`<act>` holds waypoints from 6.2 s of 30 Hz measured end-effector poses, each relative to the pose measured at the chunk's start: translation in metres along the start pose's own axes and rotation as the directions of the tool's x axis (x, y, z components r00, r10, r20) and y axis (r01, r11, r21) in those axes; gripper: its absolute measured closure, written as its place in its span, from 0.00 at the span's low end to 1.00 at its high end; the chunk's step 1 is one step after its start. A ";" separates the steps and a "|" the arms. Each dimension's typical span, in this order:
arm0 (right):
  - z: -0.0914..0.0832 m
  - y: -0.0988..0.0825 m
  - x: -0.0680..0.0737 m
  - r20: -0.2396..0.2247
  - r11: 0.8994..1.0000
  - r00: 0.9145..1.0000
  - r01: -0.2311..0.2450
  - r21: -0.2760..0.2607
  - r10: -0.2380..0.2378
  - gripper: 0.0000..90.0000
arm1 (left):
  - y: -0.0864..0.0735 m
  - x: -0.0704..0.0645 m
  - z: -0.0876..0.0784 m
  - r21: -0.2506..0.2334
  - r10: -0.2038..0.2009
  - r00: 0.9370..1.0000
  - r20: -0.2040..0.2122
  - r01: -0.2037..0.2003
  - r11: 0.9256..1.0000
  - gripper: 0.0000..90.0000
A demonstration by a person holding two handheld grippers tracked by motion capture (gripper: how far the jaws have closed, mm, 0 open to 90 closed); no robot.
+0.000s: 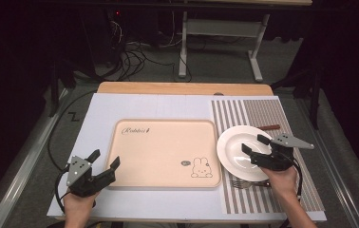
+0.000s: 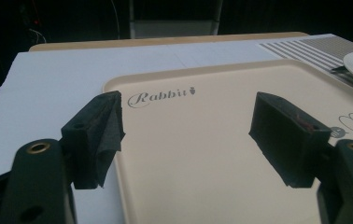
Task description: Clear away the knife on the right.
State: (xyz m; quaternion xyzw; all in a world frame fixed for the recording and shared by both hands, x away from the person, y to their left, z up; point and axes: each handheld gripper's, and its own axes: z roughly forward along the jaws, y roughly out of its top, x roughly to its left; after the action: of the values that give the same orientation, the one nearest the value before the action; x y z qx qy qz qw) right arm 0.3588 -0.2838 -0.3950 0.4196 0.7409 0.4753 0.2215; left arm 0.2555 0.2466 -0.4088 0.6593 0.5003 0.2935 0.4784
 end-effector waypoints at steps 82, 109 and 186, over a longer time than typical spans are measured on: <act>0.067 0.051 -0.126 0.094 0.883 0.995 -0.027 0.468 -0.020 0.50 | -0.003 0.001 0.004 0.022 0.000 0.999 -0.034 0.001 1.000 0.28; 0.095 0.052 -0.142 0.081 0.788 0.995 0.002 0.615 -0.065 0.57 | -0.004 0.003 0.004 0.020 -0.022 0.998 -0.053 0.023 1.000 0.28; 0.071 0.072 -0.119 0.135 0.807 0.986 0.000 0.590 -0.099 0.87 | -0.003 -0.002 0.002 0.017 -0.014 1.000 -0.018 0.014 1.000 0.28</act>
State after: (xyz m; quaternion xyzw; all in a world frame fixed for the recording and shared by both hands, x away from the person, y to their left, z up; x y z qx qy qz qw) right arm 0.5056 -0.3320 -0.3713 0.4846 0.8422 0.1817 0.1513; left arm 0.2555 0.2437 -0.4118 0.6573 0.5117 0.2917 0.4701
